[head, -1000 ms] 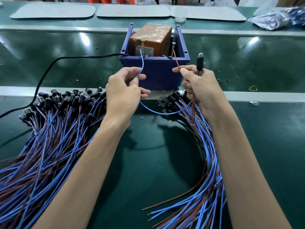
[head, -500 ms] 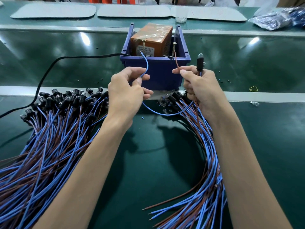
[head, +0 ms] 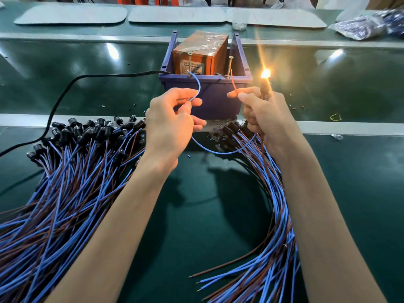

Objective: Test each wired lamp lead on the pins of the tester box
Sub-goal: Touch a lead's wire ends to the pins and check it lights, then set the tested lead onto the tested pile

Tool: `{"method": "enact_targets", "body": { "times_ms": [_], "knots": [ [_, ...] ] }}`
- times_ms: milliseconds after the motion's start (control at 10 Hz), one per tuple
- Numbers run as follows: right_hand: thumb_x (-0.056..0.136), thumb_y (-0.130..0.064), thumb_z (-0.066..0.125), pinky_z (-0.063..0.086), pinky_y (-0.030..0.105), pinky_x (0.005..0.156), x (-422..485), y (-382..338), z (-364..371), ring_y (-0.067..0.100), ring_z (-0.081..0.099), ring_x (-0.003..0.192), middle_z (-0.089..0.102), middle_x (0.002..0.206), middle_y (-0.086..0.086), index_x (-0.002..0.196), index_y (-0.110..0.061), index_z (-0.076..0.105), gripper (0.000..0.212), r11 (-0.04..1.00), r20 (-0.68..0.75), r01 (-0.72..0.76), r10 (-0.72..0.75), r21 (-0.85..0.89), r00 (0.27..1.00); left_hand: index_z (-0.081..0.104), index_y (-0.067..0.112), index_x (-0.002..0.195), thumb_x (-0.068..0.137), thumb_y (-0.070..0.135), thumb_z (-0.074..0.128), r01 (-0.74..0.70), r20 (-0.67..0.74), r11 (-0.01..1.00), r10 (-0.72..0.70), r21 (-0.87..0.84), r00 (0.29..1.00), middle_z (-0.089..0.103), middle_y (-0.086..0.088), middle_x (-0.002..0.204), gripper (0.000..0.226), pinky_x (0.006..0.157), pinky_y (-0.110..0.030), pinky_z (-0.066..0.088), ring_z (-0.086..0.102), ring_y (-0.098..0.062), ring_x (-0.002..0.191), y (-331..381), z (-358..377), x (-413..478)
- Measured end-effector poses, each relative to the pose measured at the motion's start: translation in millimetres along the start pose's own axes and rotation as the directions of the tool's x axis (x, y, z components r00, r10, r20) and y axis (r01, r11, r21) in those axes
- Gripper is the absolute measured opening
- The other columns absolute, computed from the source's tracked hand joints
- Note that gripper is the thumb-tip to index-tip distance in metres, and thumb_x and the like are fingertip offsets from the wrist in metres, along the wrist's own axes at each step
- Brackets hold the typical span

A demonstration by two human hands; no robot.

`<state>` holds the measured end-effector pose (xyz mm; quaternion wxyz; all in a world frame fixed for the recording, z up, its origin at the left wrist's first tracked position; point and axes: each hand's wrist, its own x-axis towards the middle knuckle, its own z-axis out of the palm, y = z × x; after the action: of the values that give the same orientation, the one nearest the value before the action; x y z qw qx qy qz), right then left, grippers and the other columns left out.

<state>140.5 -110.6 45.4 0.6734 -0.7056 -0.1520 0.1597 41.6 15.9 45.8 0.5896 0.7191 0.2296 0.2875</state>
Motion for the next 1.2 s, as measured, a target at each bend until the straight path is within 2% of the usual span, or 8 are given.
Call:
{"method": "enact_targets", "body": {
  "times_ms": [600, 700, 800, 900, 1000, 1100, 1200],
  "knots": [
    [0.097, -0.009, 0.048, 0.020, 0.014, 0.037, -2.7, -1.7, -0.5, 0.003, 0.024, 0.038, 0.032, 0.040, -0.015, 0.089, -0.016, 0.069, 0.023, 1.000, 0.010, -0.002, 0.002, -0.010, 1.000, 0.062, 0.020, 0.099, 0.097, 0.000, 0.045, 0.008, -0.003, 1.000, -0.008, 0.029, 1.000, 0.066, 0.008, 0.088, 0.027, 0.051, -0.014, 0.048, 0.064, -0.005, 0.049, 2.8, -1.5, -3.1],
    [0.097, -0.008, 0.047, 0.018, 0.015, 0.037, -2.6, -1.9, 0.1, 0.003, 0.022, 0.037, 0.030, 0.040, -0.016, 0.089, -0.013, 0.068, 0.023, 1.000, 0.036, -0.018, 0.018, -0.002, 0.999, 0.060, 0.021, 0.102, 0.095, 0.001, 0.045, -0.040, -0.003, 0.994, 0.041, 0.100, 0.999, 0.067, 0.009, 0.088, 0.026, 0.056, -0.020, 0.051, 0.066, -0.006, 0.051, 7.9, -2.7, -5.2],
    [0.098, -0.013, 0.049, 0.019, 0.014, 0.038, -3.9, -3.2, 0.0, 0.004, 0.024, 0.041, 0.037, 0.045, -0.011, 0.090, -0.015, 0.070, 0.022, 0.997, 0.079, -0.033, 0.038, -0.065, 0.996, 0.059, 0.029, 0.108, 0.092, 0.005, 0.047, -0.190, 0.043, 0.938, 0.185, 0.290, 0.982, 0.067, 0.011, 0.084, 0.031, 0.072, -0.034, 0.056, 0.069, -0.010, 0.058, 13.7, -3.9, -8.8],
    [0.101, -0.026, 0.045, 0.025, 0.012, 0.039, -5.5, -6.1, 2.4, 0.002, 0.040, 0.041, 0.059, 0.056, -0.009, 0.097, -0.015, 0.068, 0.026, 0.991, 0.131, -0.071, 0.086, -0.114, 0.988, 0.063, 0.034, 0.114, 0.091, 0.010, 0.048, -0.298, 0.149, 0.826, 0.258, 0.478, 0.955, 0.071, 0.008, 0.091, 0.036, 0.082, -0.039, 0.054, 0.071, -0.019, 0.079, 18.7, -4.0, -14.0],
    [0.102, -0.037, 0.040, 0.033, 0.013, 0.041, -6.5, -9.1, 6.4, 0.001, 0.055, 0.047, 0.068, 0.074, -0.004, 0.092, -0.016, 0.065, 0.035, 0.987, 0.147, -0.118, 0.134, -0.109, 0.980, 0.058, 0.040, 0.126, 0.089, 0.014, 0.047, -0.341, 0.288, 0.711, 0.200, 0.615, 0.936, 0.070, 0.004, 0.107, 0.047, 0.087, -0.042, 0.051, 0.067, -0.026, 0.096, 18.3, -1.7, -17.8],
    [0.101, -0.045, 0.036, 0.041, 0.013, 0.052, -6.8, -10.6, 7.5, 0.001, 0.059, 0.058, 0.069, 0.079, -0.005, 0.086, -0.019, 0.069, 0.045, 0.976, 0.117, -0.108, 0.131, -0.188, 0.985, 0.048, 0.044, 0.135, 0.090, 0.025, 0.048, -0.347, 0.385, 0.626, 0.080, 0.698, 0.919, 0.065, 0.002, 0.114, 0.049, 0.091, -0.043, 0.048, 0.058, -0.029, 0.108, 15.0, 0.6, -18.5],
    [0.102, -0.049, 0.028, 0.039, 0.009, 0.055, -6.0, -13.2, 5.6, -0.003, 0.056, 0.059, 0.069, 0.073, -0.005, 0.074, -0.019, 0.070, 0.059, 0.974, 0.051, -0.077, 0.090, -0.211, 0.995, 0.050, 0.044, 0.134, 0.092, 0.042, 0.049, -0.322, 0.396, 0.571, -0.006, 0.755, 0.918, 0.061, 0.002, 0.116, 0.041, 0.090, -0.039, 0.046, 0.055, -0.027, 0.113, 10.8, 1.1, -15.8]
  ]
}}
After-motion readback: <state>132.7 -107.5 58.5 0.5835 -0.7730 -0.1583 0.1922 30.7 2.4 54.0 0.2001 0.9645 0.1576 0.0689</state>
